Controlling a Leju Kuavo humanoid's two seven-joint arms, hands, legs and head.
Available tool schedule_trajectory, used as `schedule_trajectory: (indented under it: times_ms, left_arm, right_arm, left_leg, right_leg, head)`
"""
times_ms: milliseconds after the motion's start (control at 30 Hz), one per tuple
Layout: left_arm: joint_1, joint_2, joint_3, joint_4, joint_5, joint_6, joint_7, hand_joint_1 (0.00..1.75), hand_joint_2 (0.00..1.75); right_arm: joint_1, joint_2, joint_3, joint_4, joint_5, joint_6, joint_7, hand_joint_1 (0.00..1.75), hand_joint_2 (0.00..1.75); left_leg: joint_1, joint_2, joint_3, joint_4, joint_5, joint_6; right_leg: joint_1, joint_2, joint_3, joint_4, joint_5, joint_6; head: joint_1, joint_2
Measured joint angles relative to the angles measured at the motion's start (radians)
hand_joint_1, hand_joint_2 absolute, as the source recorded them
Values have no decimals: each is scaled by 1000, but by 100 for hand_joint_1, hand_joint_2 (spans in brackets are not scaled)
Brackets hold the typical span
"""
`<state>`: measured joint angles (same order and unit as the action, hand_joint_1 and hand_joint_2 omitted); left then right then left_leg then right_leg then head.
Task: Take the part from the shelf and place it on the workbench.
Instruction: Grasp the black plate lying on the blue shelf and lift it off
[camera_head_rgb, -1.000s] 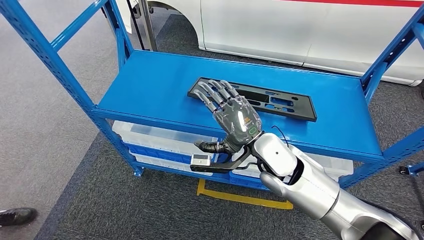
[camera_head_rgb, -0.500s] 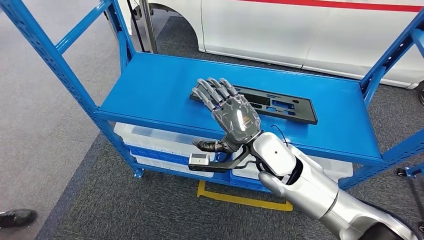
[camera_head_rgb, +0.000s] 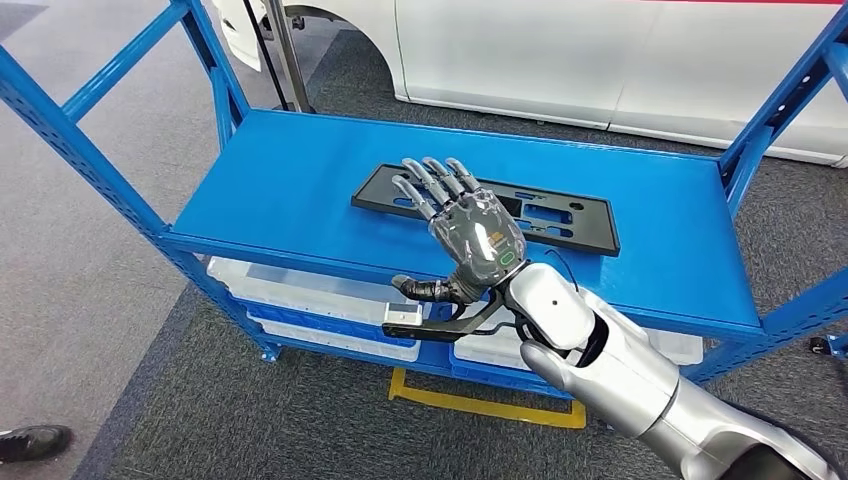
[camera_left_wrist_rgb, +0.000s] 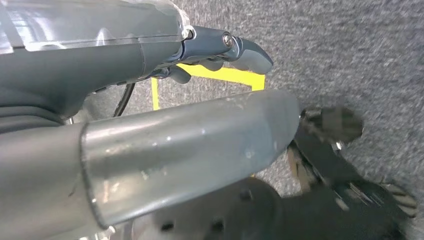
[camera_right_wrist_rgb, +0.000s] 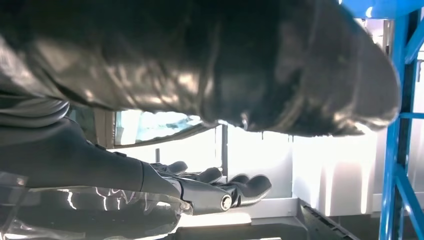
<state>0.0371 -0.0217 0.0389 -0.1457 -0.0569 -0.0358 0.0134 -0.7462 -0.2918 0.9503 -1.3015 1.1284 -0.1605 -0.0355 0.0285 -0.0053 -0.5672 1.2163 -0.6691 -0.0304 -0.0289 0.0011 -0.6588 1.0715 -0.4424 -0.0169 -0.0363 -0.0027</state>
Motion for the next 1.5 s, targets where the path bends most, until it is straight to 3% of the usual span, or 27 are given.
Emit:
schedule_trajectory:
  times_ms: [33, 67, 100, 167, 233, 333, 400, 433, 533, 567, 600, 633, 667, 733, 800, 900, 967, 1033, 1067, 1100, 1133, 1167, 1233, 1333, 1400, 1467, 1500]
  left_arm:
    - [1, 0, 0, 0, 0, 0, 0, 0, 0]
    - [2, 0, 0, 0, 0, 0, 0, 0, 0]
    - [3, 0, 0, 0, 0, 0, 0, 0, 0]
    - [5, 0, 0, 0, 0, 0, 0, 0, 0]
    - [5, 0, 0, 0, 0, 0, 0, 0, 0]
    - [4, 0, 0, 1, 1, 0, -1, 0, 0]
    - [7, 0, 0, 1, 1, -1, -1, 0, 0]
    - [8, -1, 0, 1, 1, -1, -1, 0, 0]
    - [8, -2, 0, 1, 1, -1, -1, 0, 0]
    - [7, -2, 0, 1, 0, -1, -1, 0, 0]
    - [7, -2, -1, 1, 0, -1, -1, 0, 0]
    - [7, -2, -1, 1, 0, -2, -1, 0, 0]
    - [7, -3, -2, 1, 0, -2, -1, 0, 0]
    - [7, -5, -4, 1, 0, -2, -1, 0, 0]
    - [6, -7, -6, 1, 0, -2, -1, 0, 0]
    - [4, -6, -7, 1, 0, -2, -1, 0, 0]
    - [3, -6, -8, 1, 0, -2, -1, 0, 0]
    - [2, -6, -9, 1, 0, -3, -2, 0, 0]
    - [3, -6, -9, 1, 0, -3, -2, 0, 0]
    - [3, -6, -9, 1, 0, -3, -1, 0, 0]
    - [4, -5, -9, 1, 0, -3, -1, 0, 0]
    - [5, -5, -9, 1, 0, -3, -1, 0, 0]
    - [5, -6, -9, 1, 0, -3, -1, 0, 0]
    - [2, -8, -10, 1, -1, -3, 0, 0, 0]
    - [3, -8, -11, 1, -2, -3, 1, 0, 0]
    - [5, -8, -11, 1, -2, -3, 1, 0, 0]
    - [5, -8, -11, 1, -2, -3, 1, 0, 0]
  right_arm:
    - [0, 0, 0, 0, 0, 0, 0, 0, 0]
    - [1, 0, 0, 1, 0, 0, 0, 0, 0]
    - [1, 1, 0, 1, 0, 1, 0, 0, 0]
    - [1, 2, 0, 1, 0, 1, 0, 0, 0]
    - [0, 3, 0, 1, 0, 2, 0, 0, 0]
    - [-1, 5, -1, 1, -2, 7, -1, 0, 0]
    - [-3, 5, -2, 2, -3, 10, -2, 0, 0]
    - [-5, 5, -3, 2, -3, 11, -2, 0, 0]
    - [-4, 5, -3, 6, -3, 16, -2, 0, 0]
    - [-3, 5, -3, 8, -3, 16, -3, 0, 0]
    - [-3, 5, -3, 9, -3, 16, -3, 0, 0]
    - [-3, 5, -3, 9, -4, 16, -3, 0, 0]
    - [-4, 5, -4, 9, -4, 16, -3, 0, 0]
    - [-6, 5, -4, 9, -4, 16, -4, 0, 0]
    - [-8, 5, -4, 10, -5, 16, -4, 0, 0]
    - [-11, 6, -4, 9, -5, 16, -5, 0, 0]
    - [-14, 9, -5, 9, -6, 16, -5, 0, 0]
    - [-16, 12, -4, 10, -6, 16, -5, 0, 0]
    - [-15, 13, -4, 10, -6, 17, -5, 0, 0]
    - [-15, 13, -4, 10, -6, 17, -5, 0, 0]
    - [-15, 14, -4, 11, -6, 18, -5, 0, 0]
    - [-15, 14, -3, 12, -6, 18, -5, 0, 0]
    - [-16, 16, -3, 14, -6, 23, -5, 0, 0]
    - [-17, 21, -3, 22, -7, 33, -5, 0, 0]
    - [-18, 23, -3, 28, -9, 35, -5, 0, 87]
    - [-20, 23, -3, 33, -11, 35, -5, 0, 175]
    - [-20, 23, -3, 36, -11, 36, -5, 0, 175]
  left_leg:
    - [0, 0, -40, 56, -10, 0]
    - [0, 0, -65, 78, 1, 2]
    - [0, 0, -71, 62, 33, 5]
    - [-2, 0, -38, -53, 125, 15]
    - [-9, 1, -4, -152, 175, 25]
    - [-16, 0, 5, -186, 177, 36]
    - [-13, 1, 12, -200, 187, 48]
    - [-11, 2, 16, -207, 191, 54]
    - [-17, 2, 19, -210, 192, 62]
    - [-20, 2, 20, -209, 190, 64]
    - [-23, 1, 21, -207, 188, 65]
    - [-25, -1, 25, -206, 185, 66]
    - [-28, -2, 28, -204, 181, 66]
    - [-32, -3, 31, -199, 172, 62]
    - [-31, -3, 28, -199, 169, 52]
    - [-28, -1, 31, -193, 156, 36]
    - [-23, 0, -4, -118, 115, 25]
    - [-15, 0, -76, 11, 64, 13]
    - [-10, 0, -106, 57, 57, 8]
    - [-7, 1, -120, 68, 70, 3]
    - [-3, 1, -114, 39, 103, -2]
    - [1, 2, -90, -24, 148, -6]
    - [4, 3, -38, -146, 204, -11]
    - [-1, -1, -22, -189, 206, 7]
    - [0, 0, -19, -193, 209, 25]
    - [-1, 0, -14, -200, 211, 42]
    - [-4, 1, -13, -200, 209, 48]
  right_leg:
    - [2, -1, 2, 0, -2, -2]
    - [3, -1, 5, 0, -5, -3]
    - [4, 0, 9, 0, -7, -3]
    - [5, 1, 22, -1, -13, 0]
    - [8, 1, 27, -3, -15, 8]
    - [8, 0, 26, -12, -7, 27]
    - [8, -1, 23, 2, -21, 36]
    - [8, -1, 8, 36, -43, 38]
    - [9, 0, -81, 217, -124, 38]
    - [9, 0, -99, 251, -126, 37]
    - [10, 0, -99, 246, -109, 35]
    - [11, 0, -82, 206, -77, 30]
    - [15, 0, -50, 137, -38, 22]
    - [23, -1, 7, 23, 3, 7]
    - [29, -1, 24, -12, 1, 0]
    - [21, -2, 39, -37, 2, -7]
    - [14, -4, 53, -52, 4, -11]
    - [12, -6, 57, -53, 1, -13]
    - [11, -6, 57, -52, -1, -12]
    - [9, -6, 59, -51, -4, -9]
    - [5, -5, 61, -48, -8, -5]
    - [1, -5, 64, -44, -13, 1]
    - [-1, -3, 67, -35, -23, 15]
    - [5, -2, 63, -34, -24, 34]
    - [2, -3, 63, -29, -31, 42]
    - [0, -2, 32, 40, -73, 44]
    - [1, -2, -1, 106, -103, 44]
  head:
    - [0, 0]
    - [0, 0]
    - [0, 0]
    - [0, 0]
    - [0, 0]
    - [0, 0]
    - [0, 0]
    - [0, 0]
    - [0, 0]
    - [0, 0]
    - [0, 0]
    - [0, 0]
    - [0, 0]
    - [0, 0]
    - [0, 0]
    - [0, 0]
    - [0, 0]
    - [0, 0]
    - [0, 0]
    - [0, 0]
    - [0, 0]
    - [0, 0]
    - [-1, 0]
    - [-1, 0]
    - [-1, 0]
    - [-1, 0]
    - [0, 0]
